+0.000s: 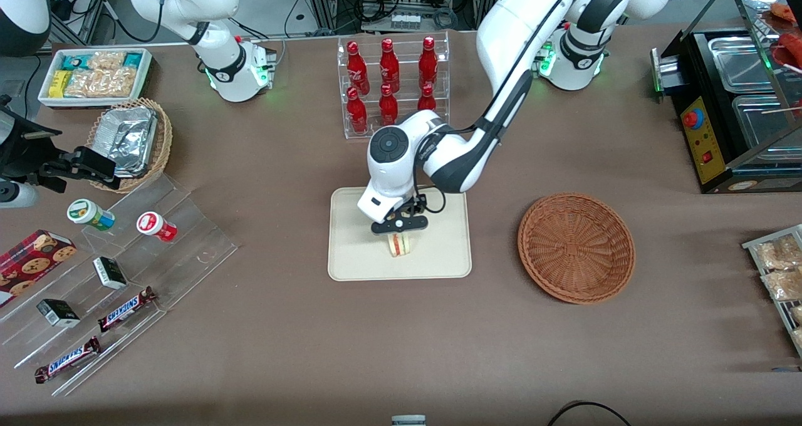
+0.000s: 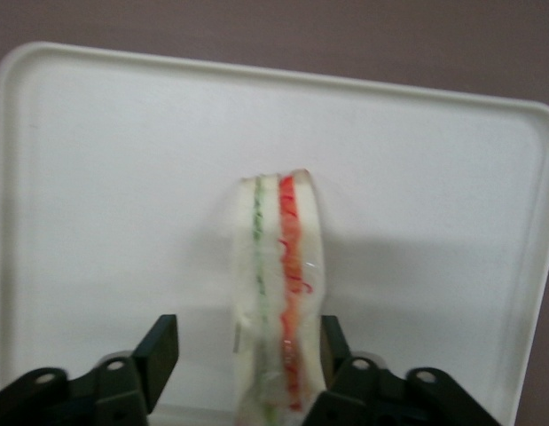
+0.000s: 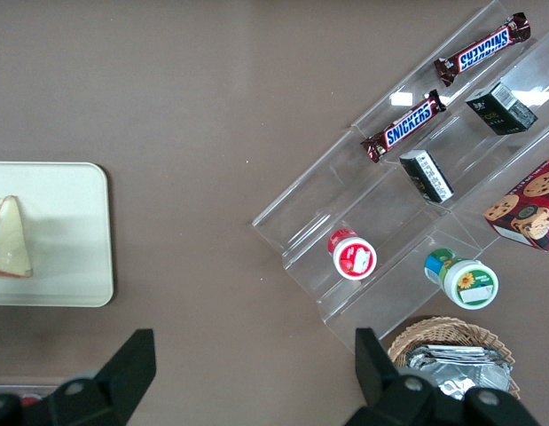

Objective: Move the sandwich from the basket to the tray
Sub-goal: 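Lower the sandwich onto the tray and open the left gripper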

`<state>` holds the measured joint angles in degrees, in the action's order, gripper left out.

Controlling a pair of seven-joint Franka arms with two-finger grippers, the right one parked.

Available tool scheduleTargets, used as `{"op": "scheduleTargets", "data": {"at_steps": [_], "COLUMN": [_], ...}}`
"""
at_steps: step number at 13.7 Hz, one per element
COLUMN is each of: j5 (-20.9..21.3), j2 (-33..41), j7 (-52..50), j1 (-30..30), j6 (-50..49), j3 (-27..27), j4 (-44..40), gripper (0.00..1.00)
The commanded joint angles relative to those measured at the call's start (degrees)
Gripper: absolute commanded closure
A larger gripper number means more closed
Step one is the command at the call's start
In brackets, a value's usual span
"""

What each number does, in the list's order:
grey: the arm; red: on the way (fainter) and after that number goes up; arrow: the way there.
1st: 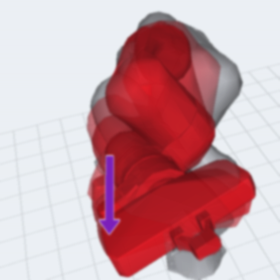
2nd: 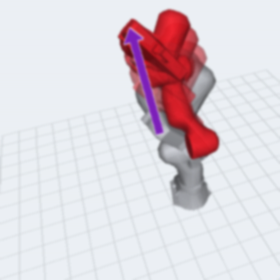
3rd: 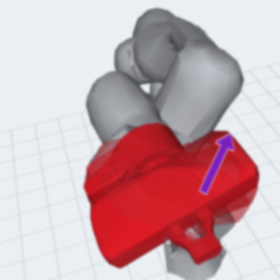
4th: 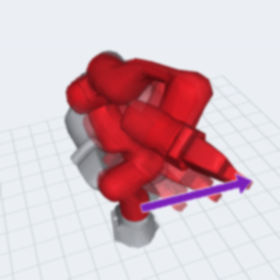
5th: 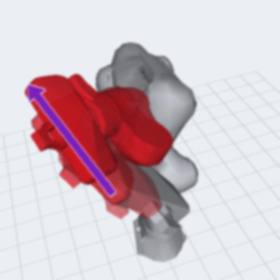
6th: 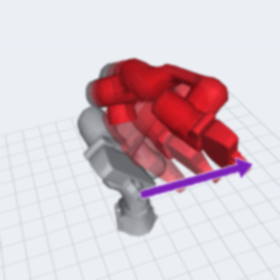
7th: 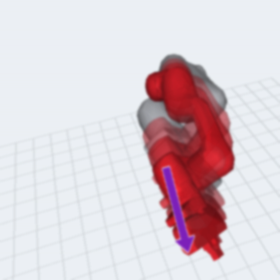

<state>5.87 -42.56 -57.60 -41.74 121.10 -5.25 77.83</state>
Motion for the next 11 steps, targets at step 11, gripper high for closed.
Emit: {"op": "scheduleTargets", "data": {"at_steps": [11], "j5": [-4.0], "j2": [19.8], "j7": [10.6], "j1": [18.3], "j6": [-23.7], "j3": [-0.2], "j4": [2.0], "gripper": [0.01]}}
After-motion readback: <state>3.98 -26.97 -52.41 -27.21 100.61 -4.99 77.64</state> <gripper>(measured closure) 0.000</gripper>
